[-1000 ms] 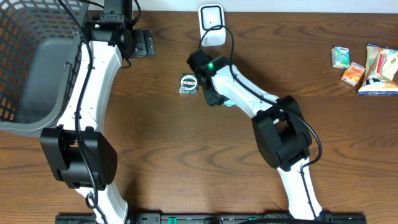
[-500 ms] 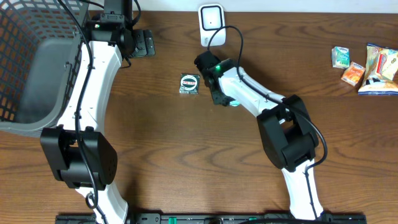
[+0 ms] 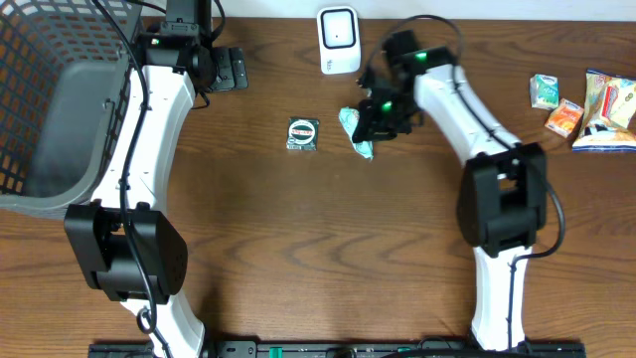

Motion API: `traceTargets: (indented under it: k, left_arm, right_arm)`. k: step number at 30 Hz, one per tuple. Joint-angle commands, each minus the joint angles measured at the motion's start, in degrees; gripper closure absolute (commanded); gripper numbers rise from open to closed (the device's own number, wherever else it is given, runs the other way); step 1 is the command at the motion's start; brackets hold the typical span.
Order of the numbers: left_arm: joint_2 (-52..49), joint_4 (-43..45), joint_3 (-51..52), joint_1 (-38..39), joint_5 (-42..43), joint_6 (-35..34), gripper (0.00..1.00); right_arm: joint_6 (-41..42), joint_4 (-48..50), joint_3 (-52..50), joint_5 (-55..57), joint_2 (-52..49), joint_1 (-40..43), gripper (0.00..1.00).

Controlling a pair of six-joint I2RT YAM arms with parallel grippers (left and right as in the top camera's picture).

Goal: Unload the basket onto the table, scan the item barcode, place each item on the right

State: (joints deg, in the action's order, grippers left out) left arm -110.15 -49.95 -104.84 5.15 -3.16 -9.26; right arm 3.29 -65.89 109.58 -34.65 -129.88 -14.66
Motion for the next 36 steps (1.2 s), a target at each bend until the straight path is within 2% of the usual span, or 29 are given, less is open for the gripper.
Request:
traceTargets:
  k: [1,10,17,23,26,28,33,36]
  left_arm:
    - [1.2,-0.2,-0.7,0.0,-0.5,-0.9,0.02]
    - [1.2,-0.2,-0.7,0.0,-0.5,-0.9,0.02]
    - [1.2,-0.2,-0.7,0.0,-0.5,-0.9,0.02]
    - [1.2,-0.2,-0.7,0.0,-0.5,-0.9,0.02]
    - [1.2,-0.2,-0.7,0.0,-0.5,-0.9,0.02]
    - [1.2,-0.2,-0.7,0.0,-0.5,-0.9,0.02]
    - [1.2,-0.2,-0.7,0.0,-0.5,-0.9,0.02]
    - [1.2,-0.2,-0.7,0.0,-0.5,-0.9,0.02]
  right_arm:
    - [-8.1,0.1,-5.8,-20.3,0.9,3.0,0.93]
    - [-5.9,9.4,-22.6,-24.3,0.9,8.0,0.9]
    - [-5.9,9.0,-23.4,-19.8,1.0,13.6,0.64]
    - [-5.9,0.7,-16.4,-12.7,1.1,17.2,0.59]
    - [-5.9,-2.8,-13.1,-8.5,1.1,16.9,0.53]
    - [-6.0,-3.3,-12.2,-6.9,1.1,16.0,0.46]
    - [-9.2,-0.7,-12.2,-6.6,1.0,11.1,0.18]
    - [-9.1,1.5,-12.2,-6.6,1.0,9.0,0.15]
